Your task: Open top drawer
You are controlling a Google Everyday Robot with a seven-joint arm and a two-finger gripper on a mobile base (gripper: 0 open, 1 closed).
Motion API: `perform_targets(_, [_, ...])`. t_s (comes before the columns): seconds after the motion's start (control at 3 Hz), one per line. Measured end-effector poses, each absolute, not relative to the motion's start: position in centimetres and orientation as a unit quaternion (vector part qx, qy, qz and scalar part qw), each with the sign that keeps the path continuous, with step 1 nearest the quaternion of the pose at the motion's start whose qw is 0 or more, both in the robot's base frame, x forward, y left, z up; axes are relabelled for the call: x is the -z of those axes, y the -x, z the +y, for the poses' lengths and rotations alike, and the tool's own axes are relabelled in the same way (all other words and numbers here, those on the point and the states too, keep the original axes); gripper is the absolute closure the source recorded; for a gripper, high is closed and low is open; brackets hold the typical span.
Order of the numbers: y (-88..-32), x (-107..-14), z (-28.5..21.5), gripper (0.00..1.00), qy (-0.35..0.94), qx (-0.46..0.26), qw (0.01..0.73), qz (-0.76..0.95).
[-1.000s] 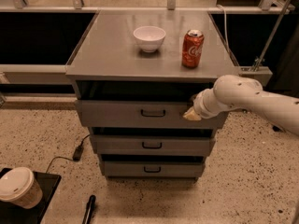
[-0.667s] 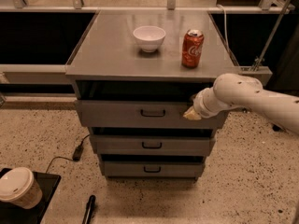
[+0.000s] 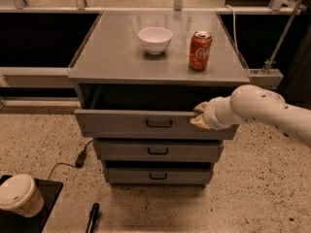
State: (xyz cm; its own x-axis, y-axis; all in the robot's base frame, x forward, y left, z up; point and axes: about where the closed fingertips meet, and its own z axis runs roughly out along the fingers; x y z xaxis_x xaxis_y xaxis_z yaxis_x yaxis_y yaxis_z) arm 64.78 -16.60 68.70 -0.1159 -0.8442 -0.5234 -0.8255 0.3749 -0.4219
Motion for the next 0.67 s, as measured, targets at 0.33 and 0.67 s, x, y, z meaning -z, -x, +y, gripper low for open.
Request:
perform_targets(0.33, [-64.4,-69.6,-16.5,1.0,0.558,0.015,0.37,0.742])
perform_targets(0.67, [-62.6,-68.9,-16.7,1.0,0.561,0.015,0.371,0.74])
